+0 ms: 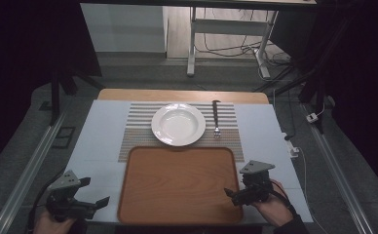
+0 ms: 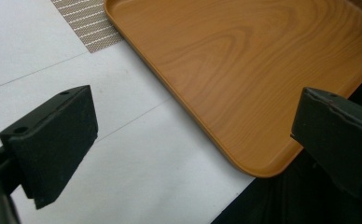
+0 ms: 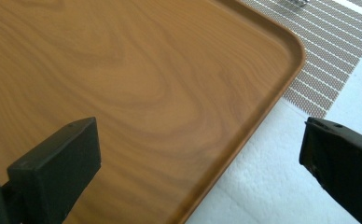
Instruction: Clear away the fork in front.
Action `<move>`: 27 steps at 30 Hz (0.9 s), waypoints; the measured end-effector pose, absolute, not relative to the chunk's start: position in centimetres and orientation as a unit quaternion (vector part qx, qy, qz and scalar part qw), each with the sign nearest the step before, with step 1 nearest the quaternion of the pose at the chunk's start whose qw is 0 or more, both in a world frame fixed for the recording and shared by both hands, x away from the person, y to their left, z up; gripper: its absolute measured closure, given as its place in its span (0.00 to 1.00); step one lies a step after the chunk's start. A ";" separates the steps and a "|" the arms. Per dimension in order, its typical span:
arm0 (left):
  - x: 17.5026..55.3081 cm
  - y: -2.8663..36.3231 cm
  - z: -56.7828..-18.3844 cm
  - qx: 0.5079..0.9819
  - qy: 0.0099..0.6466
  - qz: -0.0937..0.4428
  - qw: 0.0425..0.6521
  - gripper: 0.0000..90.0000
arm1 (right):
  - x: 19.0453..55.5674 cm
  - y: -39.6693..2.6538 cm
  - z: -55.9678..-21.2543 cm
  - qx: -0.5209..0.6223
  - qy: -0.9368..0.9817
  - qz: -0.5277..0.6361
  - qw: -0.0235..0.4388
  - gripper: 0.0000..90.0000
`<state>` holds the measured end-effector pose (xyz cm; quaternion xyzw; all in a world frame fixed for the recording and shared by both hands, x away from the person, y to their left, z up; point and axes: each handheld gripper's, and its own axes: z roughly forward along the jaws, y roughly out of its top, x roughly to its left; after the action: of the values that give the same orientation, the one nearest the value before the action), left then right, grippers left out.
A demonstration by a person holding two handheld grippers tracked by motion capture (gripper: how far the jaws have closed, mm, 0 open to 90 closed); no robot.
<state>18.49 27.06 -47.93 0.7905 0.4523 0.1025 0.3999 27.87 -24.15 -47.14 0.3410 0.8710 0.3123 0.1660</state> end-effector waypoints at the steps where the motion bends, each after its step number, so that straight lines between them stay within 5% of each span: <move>1: 18.5 27.1 -47.9 0.791 0.452 0.103 0.399 0.01 | 28.3 -23.9 -47.4 0.338 0.874 0.306 0.169 0.00; 27: 18.6 26.9 -48.0 0.795 0.450 0.099 0.394 0.00 | 33.1 -20.9 -48.2 0.259 0.913 0.203 0.239 0.00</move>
<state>18.62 26.95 -47.98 0.7953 0.4497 0.0986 0.3943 33.10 -20.90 -48.25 0.2590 0.9133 0.2035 0.2395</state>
